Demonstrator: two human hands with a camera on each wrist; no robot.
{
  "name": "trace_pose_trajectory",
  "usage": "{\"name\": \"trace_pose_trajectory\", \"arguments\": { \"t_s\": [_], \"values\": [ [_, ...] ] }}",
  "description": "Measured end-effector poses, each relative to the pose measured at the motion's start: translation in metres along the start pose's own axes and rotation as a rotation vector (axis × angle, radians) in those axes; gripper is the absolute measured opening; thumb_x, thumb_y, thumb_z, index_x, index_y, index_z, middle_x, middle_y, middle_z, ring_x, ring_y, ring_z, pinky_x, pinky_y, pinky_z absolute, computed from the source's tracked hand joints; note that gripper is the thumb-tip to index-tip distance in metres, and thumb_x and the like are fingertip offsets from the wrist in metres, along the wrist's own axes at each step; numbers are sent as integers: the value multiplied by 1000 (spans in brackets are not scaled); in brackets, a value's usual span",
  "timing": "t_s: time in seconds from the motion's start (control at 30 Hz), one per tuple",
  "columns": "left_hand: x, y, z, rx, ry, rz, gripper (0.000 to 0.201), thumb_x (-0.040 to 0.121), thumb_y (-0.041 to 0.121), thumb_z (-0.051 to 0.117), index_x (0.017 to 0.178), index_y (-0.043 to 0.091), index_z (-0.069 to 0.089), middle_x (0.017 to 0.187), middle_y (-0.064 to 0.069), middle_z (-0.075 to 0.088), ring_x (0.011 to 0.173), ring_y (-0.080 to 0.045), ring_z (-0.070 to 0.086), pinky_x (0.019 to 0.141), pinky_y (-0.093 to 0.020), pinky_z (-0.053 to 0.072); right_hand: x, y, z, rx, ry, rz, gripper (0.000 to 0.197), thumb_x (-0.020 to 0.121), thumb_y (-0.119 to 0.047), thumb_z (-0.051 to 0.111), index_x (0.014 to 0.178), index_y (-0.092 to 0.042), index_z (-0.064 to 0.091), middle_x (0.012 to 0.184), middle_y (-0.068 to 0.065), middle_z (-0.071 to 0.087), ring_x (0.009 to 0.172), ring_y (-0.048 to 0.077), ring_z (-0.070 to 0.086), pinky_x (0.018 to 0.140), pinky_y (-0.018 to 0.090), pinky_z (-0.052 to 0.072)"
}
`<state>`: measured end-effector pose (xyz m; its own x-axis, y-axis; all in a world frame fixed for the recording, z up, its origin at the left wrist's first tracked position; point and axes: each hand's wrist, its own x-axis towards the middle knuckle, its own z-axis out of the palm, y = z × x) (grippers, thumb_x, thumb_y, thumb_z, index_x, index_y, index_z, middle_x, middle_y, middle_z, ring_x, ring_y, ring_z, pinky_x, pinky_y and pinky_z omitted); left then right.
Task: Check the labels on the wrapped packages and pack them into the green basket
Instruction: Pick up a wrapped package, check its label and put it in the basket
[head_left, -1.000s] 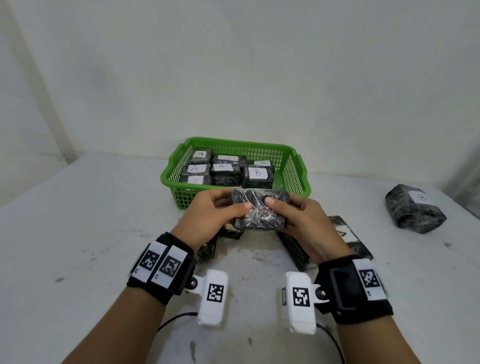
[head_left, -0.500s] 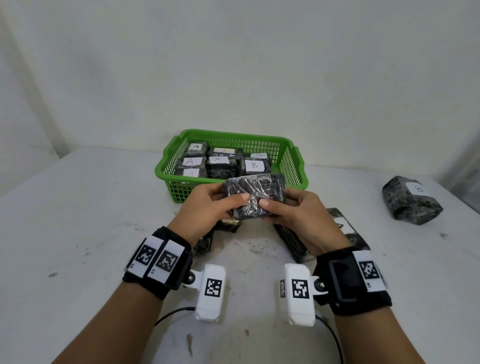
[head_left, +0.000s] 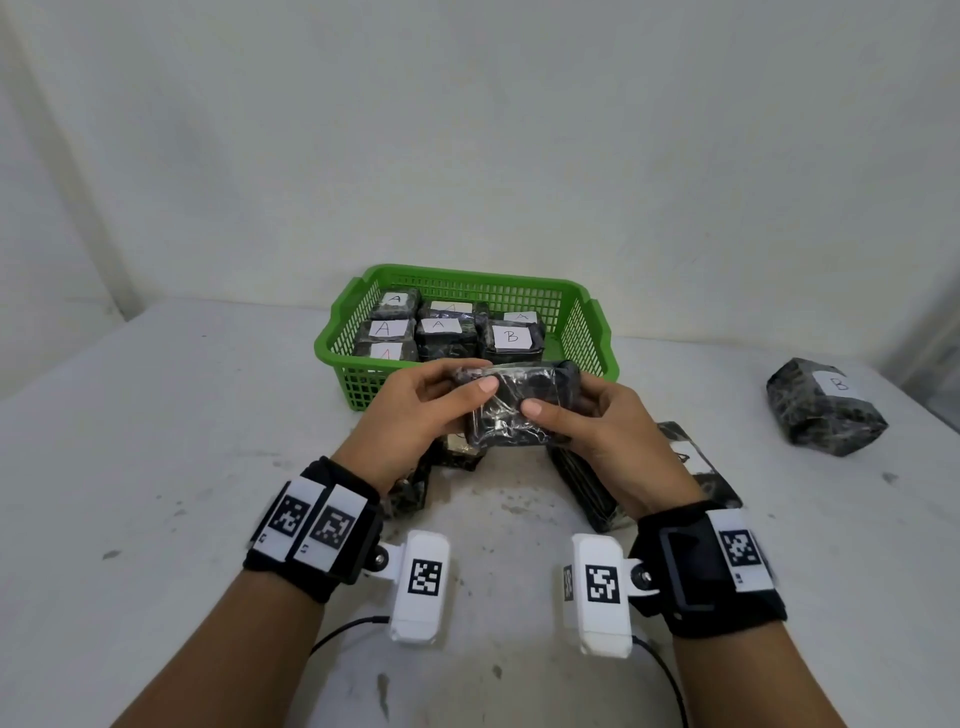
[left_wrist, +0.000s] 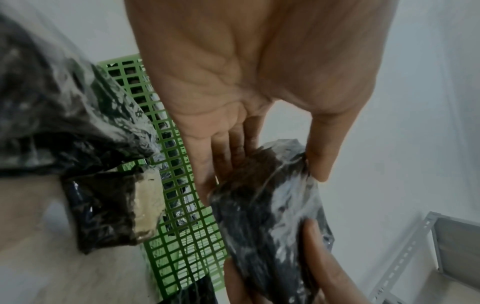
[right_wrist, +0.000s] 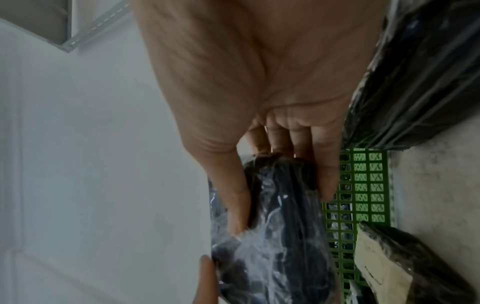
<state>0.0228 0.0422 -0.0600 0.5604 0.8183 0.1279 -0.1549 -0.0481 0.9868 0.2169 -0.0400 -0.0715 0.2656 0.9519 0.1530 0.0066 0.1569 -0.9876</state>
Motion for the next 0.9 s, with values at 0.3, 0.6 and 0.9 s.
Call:
{"name": "trace_pose_trajectory", "arguments": {
  "t_s": [0.3, 0.6, 0.9],
  "values": [
    [0, -3, -6, 234, -30, 189, 58, 69, -4, 86, 120, 14, 65, 116, -3, 73, 110, -17, 69, 94, -33, 56, 0, -1, 1, 24, -45, 89, 54, 78, -33, 80, 126, -10, 70, 122, 8, 77, 117, 25, 72, 99, 38, 58],
    [1, -5, -1, 184, -61, 29, 62, 78, 30, 83, 134, 19, 58, 123, 0, 70, 112, -15, 68, 96, -29, 55, 2, 1, -4, 85, 57, 55, 44, 85, 1, 78, 127, -6, 69, 113, 11, 80, 104, 26, 77, 94, 39, 61],
    [3, -8, -3, 179, -22, 25, 49, 83, 11, 78, 129, 12, 63, 116, -5, 74, 110, -18, 70, 95, -34, 56, 4, 5, -3, -37, 85, 8, 46, 75, -16, 90, 119, -17, 77, 112, 4, 81, 108, 21, 76, 93, 31, 60]
  ]
}}
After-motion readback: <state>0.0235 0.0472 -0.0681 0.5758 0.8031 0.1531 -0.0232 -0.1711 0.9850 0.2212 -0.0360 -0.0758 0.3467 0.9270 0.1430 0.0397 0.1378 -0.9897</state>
